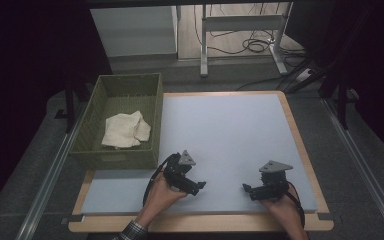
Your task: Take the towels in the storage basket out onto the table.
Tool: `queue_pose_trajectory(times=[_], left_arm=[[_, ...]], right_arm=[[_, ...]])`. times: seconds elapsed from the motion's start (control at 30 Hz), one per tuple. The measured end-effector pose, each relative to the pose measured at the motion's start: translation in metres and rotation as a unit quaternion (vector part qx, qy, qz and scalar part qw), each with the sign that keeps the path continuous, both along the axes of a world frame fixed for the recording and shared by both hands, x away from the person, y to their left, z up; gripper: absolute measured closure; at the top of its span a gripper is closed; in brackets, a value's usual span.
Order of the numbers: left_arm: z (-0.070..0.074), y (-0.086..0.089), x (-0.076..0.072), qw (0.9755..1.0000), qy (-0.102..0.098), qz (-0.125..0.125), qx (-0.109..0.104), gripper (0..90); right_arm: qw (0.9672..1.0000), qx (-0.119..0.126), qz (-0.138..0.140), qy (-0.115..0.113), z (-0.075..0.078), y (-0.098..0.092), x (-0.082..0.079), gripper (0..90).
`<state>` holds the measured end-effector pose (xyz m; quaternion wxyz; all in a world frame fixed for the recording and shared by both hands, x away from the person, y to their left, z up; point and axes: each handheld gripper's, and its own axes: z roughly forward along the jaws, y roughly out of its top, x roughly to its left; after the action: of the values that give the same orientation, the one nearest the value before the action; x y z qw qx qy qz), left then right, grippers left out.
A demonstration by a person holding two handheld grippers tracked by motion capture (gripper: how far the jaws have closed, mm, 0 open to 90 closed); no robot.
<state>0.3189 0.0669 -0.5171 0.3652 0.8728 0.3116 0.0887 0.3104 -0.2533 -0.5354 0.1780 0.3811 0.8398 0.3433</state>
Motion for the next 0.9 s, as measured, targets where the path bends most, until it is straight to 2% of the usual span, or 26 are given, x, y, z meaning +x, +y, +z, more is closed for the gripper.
queue_pose_trajectory(times=[0.43,0.9], left_arm=[[0.016,-0.014,0.018,0.9997,0.018,-0.014,-0.010,0.7],[0.042,-0.024,0.040,0.9998,0.010,-0.015,-0.003,0.7]], right_arm=[[1.0000,0.001,0.000,0.001,0.000,0.000,0.000,1.4],[1.0000,0.000,0.000,0.001,0.000,0.000,0.000,1.3]])
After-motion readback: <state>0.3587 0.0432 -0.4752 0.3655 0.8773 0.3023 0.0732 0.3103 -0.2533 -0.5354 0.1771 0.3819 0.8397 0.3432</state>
